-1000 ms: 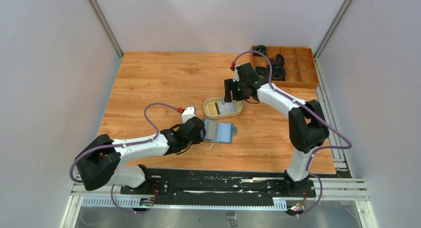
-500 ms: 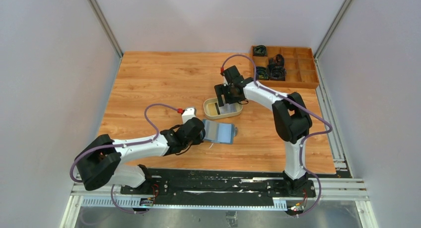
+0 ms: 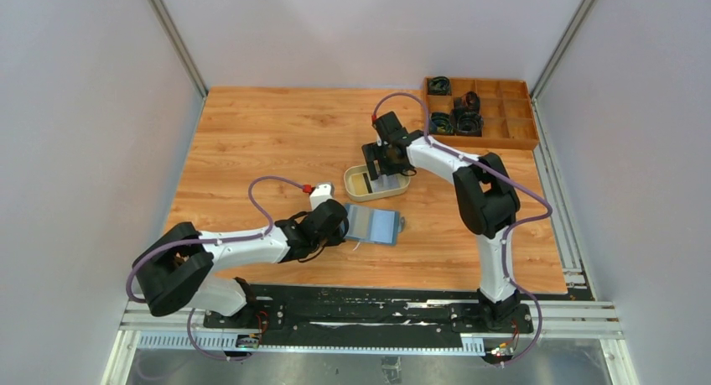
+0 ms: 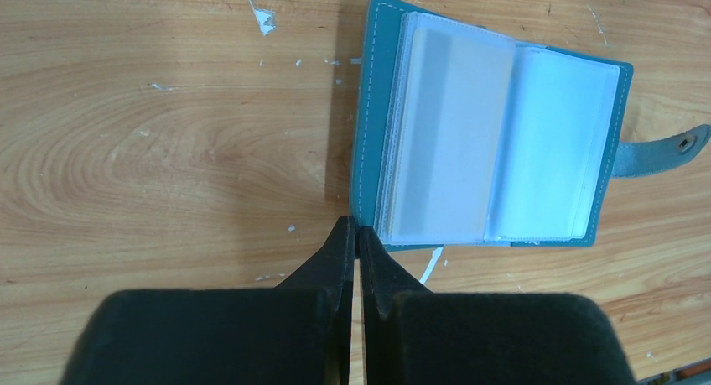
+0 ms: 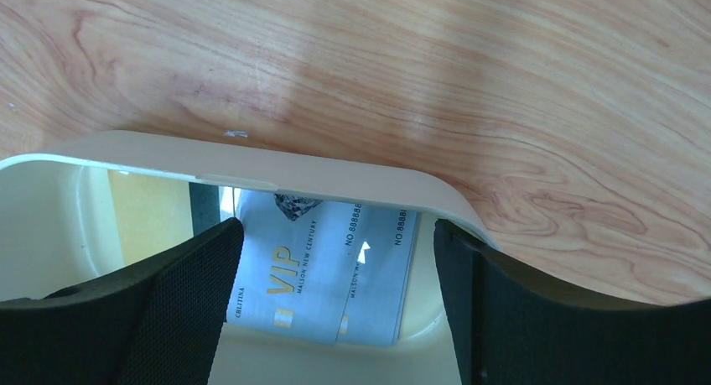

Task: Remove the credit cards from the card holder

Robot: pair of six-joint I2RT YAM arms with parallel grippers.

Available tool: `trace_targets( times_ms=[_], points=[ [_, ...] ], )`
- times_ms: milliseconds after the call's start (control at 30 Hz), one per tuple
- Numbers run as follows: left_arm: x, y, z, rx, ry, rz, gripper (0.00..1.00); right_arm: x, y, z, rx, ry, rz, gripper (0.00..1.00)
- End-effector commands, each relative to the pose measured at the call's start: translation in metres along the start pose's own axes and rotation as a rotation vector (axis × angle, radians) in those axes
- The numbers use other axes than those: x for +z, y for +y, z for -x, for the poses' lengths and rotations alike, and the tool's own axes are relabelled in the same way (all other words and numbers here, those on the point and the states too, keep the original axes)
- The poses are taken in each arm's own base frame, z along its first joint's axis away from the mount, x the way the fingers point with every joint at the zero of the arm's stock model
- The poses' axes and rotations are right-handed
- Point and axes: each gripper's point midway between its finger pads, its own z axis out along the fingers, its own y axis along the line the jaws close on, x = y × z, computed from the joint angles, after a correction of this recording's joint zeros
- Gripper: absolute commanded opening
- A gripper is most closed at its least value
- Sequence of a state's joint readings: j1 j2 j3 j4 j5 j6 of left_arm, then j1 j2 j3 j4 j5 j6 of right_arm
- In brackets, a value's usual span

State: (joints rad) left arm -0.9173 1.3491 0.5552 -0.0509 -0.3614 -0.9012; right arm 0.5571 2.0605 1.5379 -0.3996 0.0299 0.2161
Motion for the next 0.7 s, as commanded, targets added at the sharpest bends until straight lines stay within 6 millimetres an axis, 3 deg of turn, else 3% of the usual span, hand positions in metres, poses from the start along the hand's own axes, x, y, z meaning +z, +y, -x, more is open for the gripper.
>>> trace_targets(
  times_ms=[0,367,667],
  points=[
    [0.004,0.001,-0.001,-0.003,0.003,0.001,0.00,0.004,0.003,-0.004,-0.016,0.026,-0.026,0.88],
    [0.002,0.006,-0.003,-0.004,0.001,0.005,0.00,0.010,-0.002,-0.010,-0.019,0.044,-0.066,0.86],
    [0.001,0.006,-0.003,-0.004,0.000,0.005,0.00,0.011,-0.007,-0.021,-0.027,0.069,-0.085,0.71]
  ],
)
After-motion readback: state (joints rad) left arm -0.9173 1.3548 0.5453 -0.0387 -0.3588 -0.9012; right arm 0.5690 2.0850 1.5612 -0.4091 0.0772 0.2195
